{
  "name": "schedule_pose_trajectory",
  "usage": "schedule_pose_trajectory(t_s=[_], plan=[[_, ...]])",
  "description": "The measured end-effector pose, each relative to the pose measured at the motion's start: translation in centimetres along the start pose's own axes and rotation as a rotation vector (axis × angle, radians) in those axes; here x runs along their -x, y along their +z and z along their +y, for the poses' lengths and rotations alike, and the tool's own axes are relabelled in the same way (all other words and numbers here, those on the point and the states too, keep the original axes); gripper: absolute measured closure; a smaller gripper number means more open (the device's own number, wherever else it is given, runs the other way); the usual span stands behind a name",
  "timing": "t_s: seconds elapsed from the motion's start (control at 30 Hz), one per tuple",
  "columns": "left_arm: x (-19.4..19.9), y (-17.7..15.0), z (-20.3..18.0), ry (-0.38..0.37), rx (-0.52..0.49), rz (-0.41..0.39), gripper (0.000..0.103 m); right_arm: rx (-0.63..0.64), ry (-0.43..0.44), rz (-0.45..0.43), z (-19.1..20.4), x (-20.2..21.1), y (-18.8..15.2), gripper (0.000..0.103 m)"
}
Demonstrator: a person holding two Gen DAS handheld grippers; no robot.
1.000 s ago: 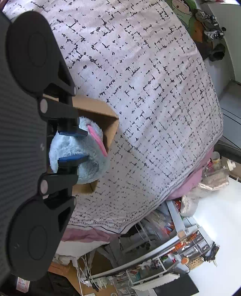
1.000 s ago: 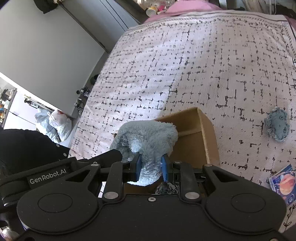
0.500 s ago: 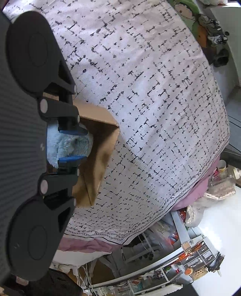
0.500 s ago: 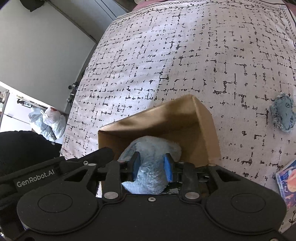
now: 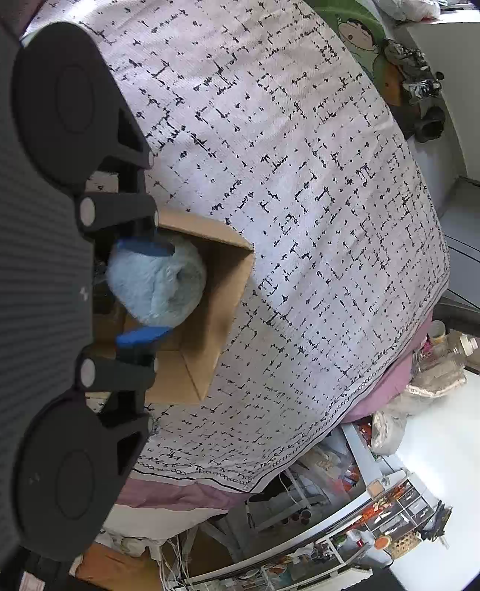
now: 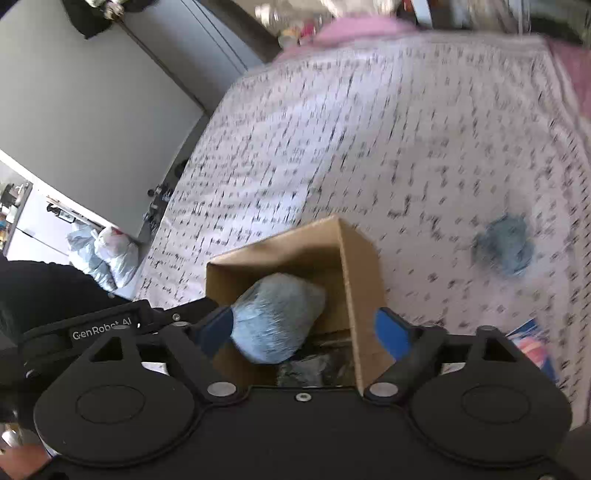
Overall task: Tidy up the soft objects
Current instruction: 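Open both grippers to drop the fluffy plush into the box, then lower the right gripper onto the planet-print tissue pack and close it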
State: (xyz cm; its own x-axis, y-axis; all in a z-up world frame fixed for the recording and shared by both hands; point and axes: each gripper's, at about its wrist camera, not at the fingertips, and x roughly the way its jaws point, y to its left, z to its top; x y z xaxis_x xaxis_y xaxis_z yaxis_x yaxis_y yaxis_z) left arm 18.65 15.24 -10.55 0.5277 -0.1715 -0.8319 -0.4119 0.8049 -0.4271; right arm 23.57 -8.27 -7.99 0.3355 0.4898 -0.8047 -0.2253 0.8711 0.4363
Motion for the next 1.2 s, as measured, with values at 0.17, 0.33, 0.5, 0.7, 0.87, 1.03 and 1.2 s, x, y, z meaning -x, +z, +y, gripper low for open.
schedule_pose_trajectory(t_s=[0.17,0.33,0.5,0.7,0.87,1.03,1.2], plan=[[1.2,-1.2,-0.5,0.011,-0.008,-0.013,0.052,0.026,0.000,-0.026,-1.0,1.8,-0.7,0.015],[2.4,-2.4,-1.1,0.027,-0.020,-0.029,0.035,0.054,-0.032,-0.059,-2.2,3.5,-1.8,0.008],[2.9,-3.4,-1.9,0.043,-0.030,-0.037,0.032,0.049,-0.070,-0.077,-3.9,4.8,-2.6,0.004],[3.2,-4.6,-3.5,0.035,-0.056,-0.044,0.032,0.023,-0.112,-0.072,-6.5,5.7,-3.4,0.004],[3.3,-5.4,-5.2,0.031,-0.086,-0.052,0.031,0.010,-0.157,-0.063,-8.5,6.4,-3.9,0.004],[3.0,-6.1,-6.7,0.030,-0.104,-0.052,0.031,-0.017,-0.178,-0.055,-10.6,6.6,-4.2,0.004],[2.8,-6.5,-8.2,0.030,-0.117,-0.061,0.031,-0.025,-0.201,-0.020,-12.2,6.0,-4.3,0.004]])
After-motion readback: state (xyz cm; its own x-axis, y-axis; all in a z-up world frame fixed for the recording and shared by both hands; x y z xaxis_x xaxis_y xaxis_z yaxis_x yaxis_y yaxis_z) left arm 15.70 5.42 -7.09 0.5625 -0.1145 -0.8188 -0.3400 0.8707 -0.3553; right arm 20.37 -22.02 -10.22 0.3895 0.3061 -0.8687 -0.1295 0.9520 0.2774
